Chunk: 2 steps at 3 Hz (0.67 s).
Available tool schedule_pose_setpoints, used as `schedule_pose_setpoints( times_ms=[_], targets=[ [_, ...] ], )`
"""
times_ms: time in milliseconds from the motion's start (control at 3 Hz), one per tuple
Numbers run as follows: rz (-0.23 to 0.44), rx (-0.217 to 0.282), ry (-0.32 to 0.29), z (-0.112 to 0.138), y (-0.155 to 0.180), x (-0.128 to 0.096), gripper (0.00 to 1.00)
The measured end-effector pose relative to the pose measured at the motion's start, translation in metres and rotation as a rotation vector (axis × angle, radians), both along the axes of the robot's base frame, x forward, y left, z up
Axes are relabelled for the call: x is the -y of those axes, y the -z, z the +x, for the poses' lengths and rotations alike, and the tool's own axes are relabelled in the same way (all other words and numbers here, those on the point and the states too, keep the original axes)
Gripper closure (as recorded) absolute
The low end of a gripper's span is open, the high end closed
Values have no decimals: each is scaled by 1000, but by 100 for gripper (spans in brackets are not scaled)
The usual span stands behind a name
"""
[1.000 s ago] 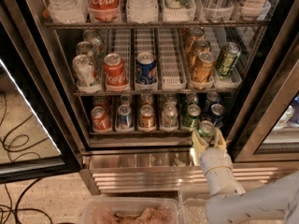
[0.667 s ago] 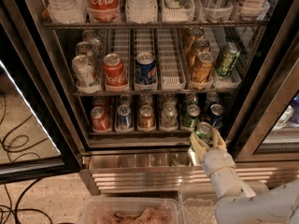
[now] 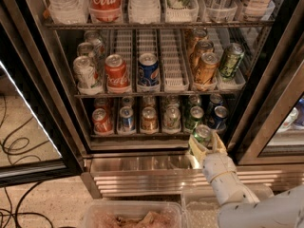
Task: Pick green can from bottom shelf of fridge
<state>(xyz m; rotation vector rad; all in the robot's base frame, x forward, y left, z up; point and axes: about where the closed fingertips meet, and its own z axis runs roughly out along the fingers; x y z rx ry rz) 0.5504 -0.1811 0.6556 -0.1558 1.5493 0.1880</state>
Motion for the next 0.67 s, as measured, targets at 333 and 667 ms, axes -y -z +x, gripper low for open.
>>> schedule_pose_setpoints(
  times_ms=[333, 667],
  targets=[
    [14, 14, 26, -14, -1, -1, 100],
    [32, 25, 49, -27, 2, -1, 100]
  ],
)
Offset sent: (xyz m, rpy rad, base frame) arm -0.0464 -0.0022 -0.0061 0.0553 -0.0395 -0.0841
